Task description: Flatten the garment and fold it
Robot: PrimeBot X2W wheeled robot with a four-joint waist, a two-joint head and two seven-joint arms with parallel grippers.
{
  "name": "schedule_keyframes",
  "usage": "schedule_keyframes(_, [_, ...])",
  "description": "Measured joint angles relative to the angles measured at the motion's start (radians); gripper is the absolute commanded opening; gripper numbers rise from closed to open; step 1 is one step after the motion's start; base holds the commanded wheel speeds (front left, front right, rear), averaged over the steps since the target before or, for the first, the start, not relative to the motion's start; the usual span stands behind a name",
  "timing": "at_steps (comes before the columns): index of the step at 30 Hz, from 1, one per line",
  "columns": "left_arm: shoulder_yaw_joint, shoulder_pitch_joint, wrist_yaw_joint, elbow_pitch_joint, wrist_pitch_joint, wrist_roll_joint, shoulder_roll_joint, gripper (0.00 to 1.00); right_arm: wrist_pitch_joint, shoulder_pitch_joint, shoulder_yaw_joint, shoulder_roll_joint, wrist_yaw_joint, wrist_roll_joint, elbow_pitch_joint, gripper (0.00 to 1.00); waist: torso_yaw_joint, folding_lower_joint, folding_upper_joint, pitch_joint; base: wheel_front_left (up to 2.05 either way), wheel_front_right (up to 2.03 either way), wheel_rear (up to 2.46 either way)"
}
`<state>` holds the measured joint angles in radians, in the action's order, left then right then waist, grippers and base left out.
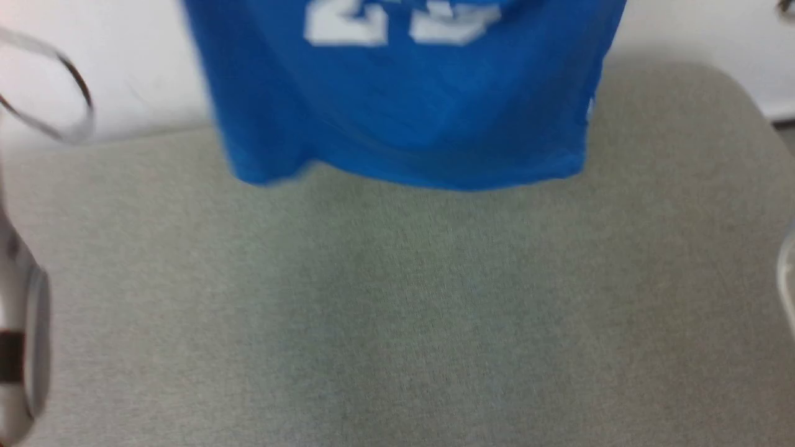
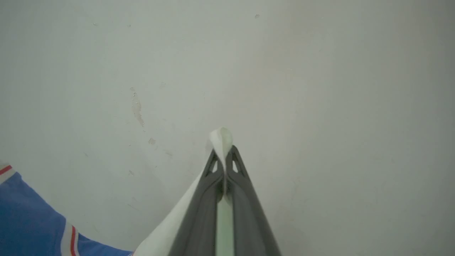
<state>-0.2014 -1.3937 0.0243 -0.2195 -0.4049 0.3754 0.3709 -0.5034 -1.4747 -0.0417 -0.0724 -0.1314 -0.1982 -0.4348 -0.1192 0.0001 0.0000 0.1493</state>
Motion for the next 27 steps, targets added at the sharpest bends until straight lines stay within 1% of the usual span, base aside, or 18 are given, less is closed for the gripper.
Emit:
schedule_keyframes(3, [-0.003, -0.112, 0.004, -0.041, 0.064, -0.032, -0.007, 0.0, 0.03, -0.075, -0.018, 0.006, 0.0, 0.051, -0.026, 0.0, -0.007, 0.0, 0.0, 0.058, 0.0, 0.0, 0.0])
schedule_keyframes(8, [-0.006, -0.252, 0.007, -0.109, 0.184, -0.055, -0.034, 0.0, 0.094, -0.174, -0.039, 0.013, 0.0, 0.13, -0.058, 0.0, -0.006, 0.0003, 0.0, 0.174, 0.0, 0.0, 0.0])
schedule_keyframes(16, [0.016, -0.364, 0.004, -0.198, 0.341, -0.049, -0.062, 0.0, 0.199, -0.272, -0.047, 0.016, 0.0, 0.209, -0.109, 0.0, 0.01, 0.0004, 0.0, 0.354, 0.0, 0.0, 0.0])
schedule_keyframes(19, [0.035, -0.392, 0.002, -0.212, 0.399, -0.044, -0.058, 0.0, 0.235, -0.314, -0.05, 0.014, 0.0, 0.229, -0.116, 0.0, 0.018, 0.0003, 0.0, 0.415, 0.0, 0.0, 0.0])
schedule_keyframes(23, [0.072, -0.417, -0.009, -0.216, 0.476, -0.016, -0.042, 0.0, 0.288, -0.359, -0.041, -0.006, 0.0, 0.255, -0.119, 0.0, 0.03, 0.0002, 0.0, 0.488, 0.0, 0.0, 0.0])
schedule_keyframes(27, [0.085, -0.402, -0.043, -0.223, 0.515, 0.002, -0.015, 0.0, 0.329, -0.374, -0.014, -0.029, 0.0, 0.262, -0.136, 0.0, 0.044, 0.0002, 0.0, 0.551, 0.0, 0.0, 0.0])
